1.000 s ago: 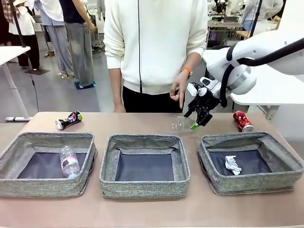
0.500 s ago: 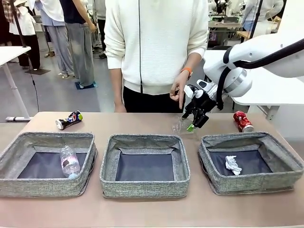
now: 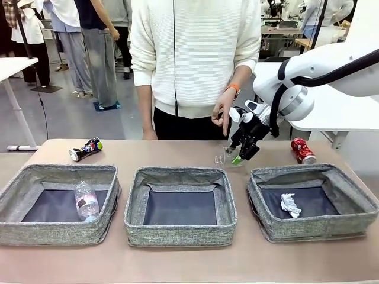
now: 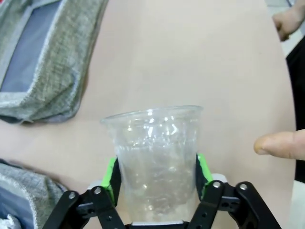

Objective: Sort the waste into the appropriate baskets.
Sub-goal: Pick up the waste item pointed out by the person.

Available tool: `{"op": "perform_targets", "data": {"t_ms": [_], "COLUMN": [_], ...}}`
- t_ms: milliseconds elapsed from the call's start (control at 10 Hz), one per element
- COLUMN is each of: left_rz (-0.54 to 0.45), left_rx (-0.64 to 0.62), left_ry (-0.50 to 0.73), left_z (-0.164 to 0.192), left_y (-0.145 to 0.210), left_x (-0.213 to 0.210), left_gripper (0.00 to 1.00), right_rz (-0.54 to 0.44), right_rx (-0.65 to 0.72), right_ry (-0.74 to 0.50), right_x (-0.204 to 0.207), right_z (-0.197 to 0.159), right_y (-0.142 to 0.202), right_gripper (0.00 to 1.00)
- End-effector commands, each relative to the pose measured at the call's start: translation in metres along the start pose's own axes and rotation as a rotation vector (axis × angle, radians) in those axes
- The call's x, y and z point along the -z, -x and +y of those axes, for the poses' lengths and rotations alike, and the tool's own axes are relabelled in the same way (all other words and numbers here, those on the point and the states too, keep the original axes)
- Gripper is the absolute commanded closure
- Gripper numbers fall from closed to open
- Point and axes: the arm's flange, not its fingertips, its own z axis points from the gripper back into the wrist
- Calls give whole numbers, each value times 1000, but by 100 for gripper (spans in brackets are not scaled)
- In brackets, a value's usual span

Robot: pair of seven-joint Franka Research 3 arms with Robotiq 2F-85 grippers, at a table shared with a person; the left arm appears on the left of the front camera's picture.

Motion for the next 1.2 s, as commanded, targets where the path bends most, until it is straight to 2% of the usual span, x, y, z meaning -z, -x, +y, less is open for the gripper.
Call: {"op": "perform_targets", "data": {"t_ms": [0, 100, 200, 300, 600, 800, 1100], "left_rz": [5, 5, 5, 5, 5, 5, 5], "left_rx": [17, 17, 17, 17, 17, 17, 17], "left_ry": [2, 2, 2, 2, 2, 2, 2], "left_z": [-1, -1, -1, -1, -1, -1, -1], "left_y": [2, 2, 2, 2, 2, 2, 2], "left_x": [1, 1, 1, 1, 1, 1, 1], "left_gripper": [0, 0, 0, 0, 0, 0, 0], "right_rz": [38, 42, 55, 59, 61, 24, 62], "right_rx": [18, 18, 17, 42, 62, 61, 48], "right_ry": [-39, -41, -39, -22, -44, -44, -69], "right_x": [-1, -2, -3, -5, -14, -18, -33], "right_z": [-4, -4, -3, -4, -1, 1, 8], "right_y": [-2, -2, -1, -1, 4, 3, -5], "right_gripper": [100, 100, 85, 94, 94, 94, 94]}}
